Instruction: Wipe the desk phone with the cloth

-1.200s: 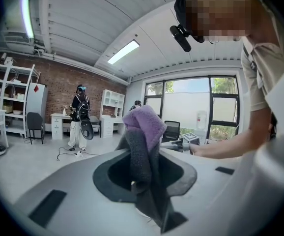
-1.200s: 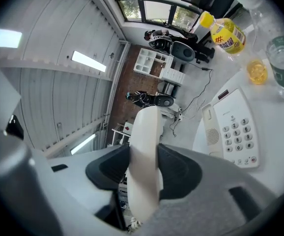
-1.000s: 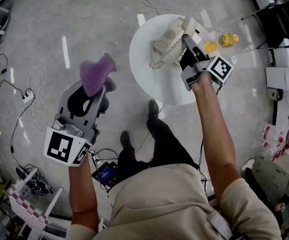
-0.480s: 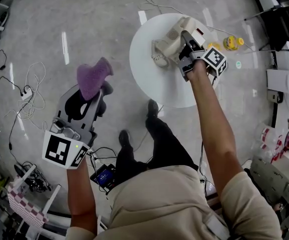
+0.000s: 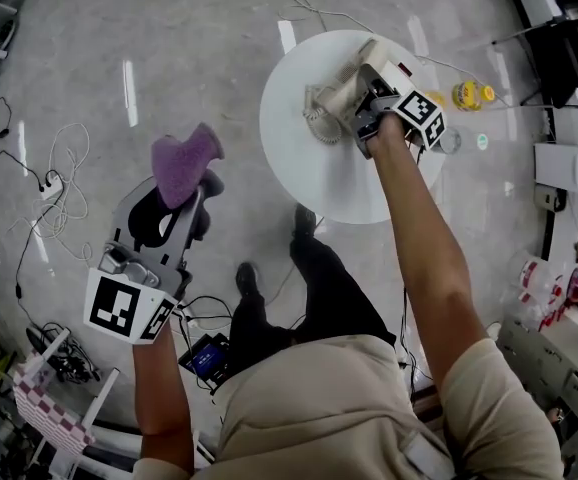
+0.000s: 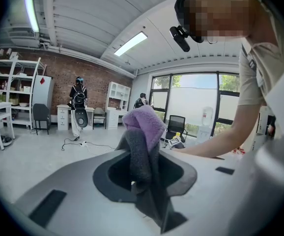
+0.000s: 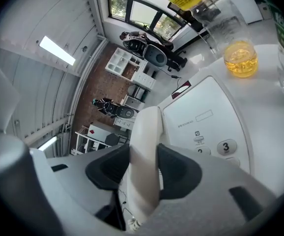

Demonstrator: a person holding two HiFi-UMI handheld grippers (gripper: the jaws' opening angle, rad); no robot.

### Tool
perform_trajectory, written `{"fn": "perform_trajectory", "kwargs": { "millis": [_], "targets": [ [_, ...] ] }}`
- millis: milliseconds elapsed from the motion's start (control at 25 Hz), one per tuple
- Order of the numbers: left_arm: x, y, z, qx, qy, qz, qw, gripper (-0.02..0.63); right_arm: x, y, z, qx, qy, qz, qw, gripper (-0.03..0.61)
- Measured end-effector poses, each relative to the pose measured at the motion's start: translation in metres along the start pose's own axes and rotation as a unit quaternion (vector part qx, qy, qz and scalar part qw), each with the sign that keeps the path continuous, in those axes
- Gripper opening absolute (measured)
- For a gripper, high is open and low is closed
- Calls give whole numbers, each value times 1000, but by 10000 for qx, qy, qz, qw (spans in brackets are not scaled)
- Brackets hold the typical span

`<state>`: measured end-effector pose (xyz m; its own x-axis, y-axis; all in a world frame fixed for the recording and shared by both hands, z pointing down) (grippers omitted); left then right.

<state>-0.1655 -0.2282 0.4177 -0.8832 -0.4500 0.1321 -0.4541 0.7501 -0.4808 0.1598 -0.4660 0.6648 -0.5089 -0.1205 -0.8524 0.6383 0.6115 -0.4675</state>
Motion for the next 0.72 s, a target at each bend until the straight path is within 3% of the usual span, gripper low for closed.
{"fn": "perform_trajectory", "kwargs": {
  "millis": [360,720],
  "targets": [
    [7,0,-2,4,35,29,10000,97,1,-15,-2,-72,189,-653,9977,172],
    [13,6,-4,-10,57,63,10000,95,9,-23,-2,-16,599,-1547,9861,179]
  ]
}}
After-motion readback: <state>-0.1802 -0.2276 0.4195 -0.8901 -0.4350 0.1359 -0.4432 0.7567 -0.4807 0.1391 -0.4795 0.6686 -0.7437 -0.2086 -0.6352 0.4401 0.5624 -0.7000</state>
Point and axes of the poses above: the fingertips, and each gripper's own axes: y backward along the fingers, x to its left, z out of its top, the point moved 6 cm from there along y, backward along the fingers, and after that the axes turned 11 degrees about x, right-handed, at the moved point
